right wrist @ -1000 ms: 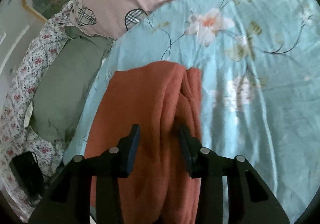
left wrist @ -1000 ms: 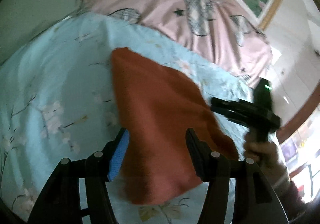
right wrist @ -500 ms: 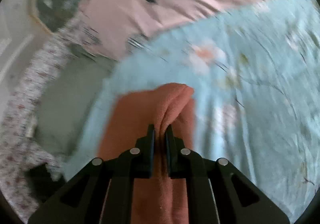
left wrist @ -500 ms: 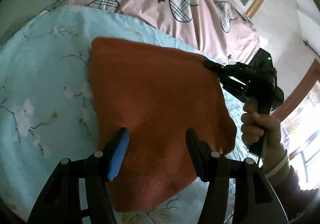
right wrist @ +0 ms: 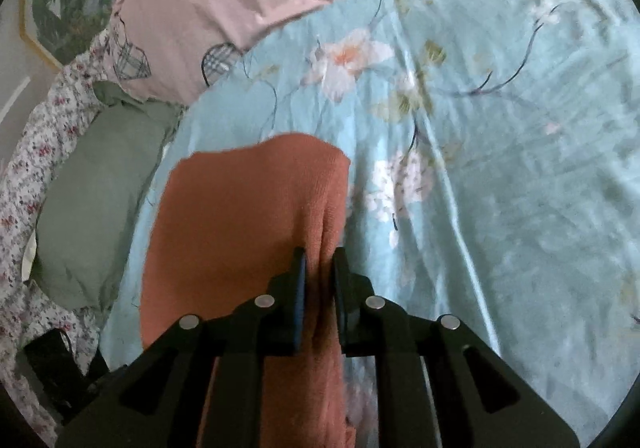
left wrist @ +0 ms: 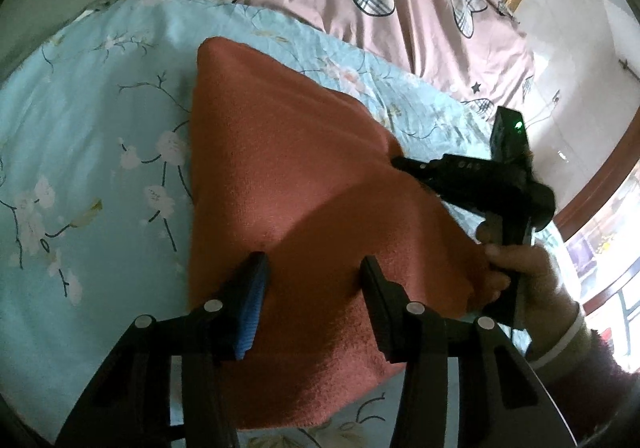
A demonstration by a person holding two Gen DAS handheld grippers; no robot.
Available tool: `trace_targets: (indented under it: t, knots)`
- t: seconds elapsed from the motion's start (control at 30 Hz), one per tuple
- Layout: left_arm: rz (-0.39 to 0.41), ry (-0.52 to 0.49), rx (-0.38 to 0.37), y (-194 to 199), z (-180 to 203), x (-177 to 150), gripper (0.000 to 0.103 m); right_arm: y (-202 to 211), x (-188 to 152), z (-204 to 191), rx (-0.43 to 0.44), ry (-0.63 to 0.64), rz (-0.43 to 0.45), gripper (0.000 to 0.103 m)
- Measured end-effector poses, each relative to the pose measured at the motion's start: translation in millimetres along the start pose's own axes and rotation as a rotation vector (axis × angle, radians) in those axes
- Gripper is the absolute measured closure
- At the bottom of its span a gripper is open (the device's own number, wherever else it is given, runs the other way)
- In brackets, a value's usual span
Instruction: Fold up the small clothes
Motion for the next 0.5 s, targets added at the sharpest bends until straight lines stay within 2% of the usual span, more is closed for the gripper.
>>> trace_targets:
  t: [0.13, 0.27, 0.4, 0.5]
  knots:
    - [0.001, 0.000, 0.021, 9, 3, 1, 0.056, 39, -10, -31, 0.038, 0.072, 0.056, 0.088]
    - [0.027, -0.012, -0.001, 25, 12, 2, 0.056, 37, -37, -51, 0.080, 0.128, -0.015, 0.088]
    - [0.027, -0.038, -0.024, 30, 19, -2, 0.055, 5, -59, -26, -0.039, 0.122, -0.096, 0.089]
    - [-0.028, -0.033, 0.023, 14, 9, -14, 0.060, -1, -61, -10, 0.005, 0.050, -0.085, 0.092]
Point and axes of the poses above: each gripper's, at about its wrist camera, not at the fingertips, and y roughly against the way its jaws point, z to its right, x to its top, the point moved 7 cm from there along -y, roughly the way its jaws point, and after that the axes turned 2 degrees about -y, right-handed, at the moved point
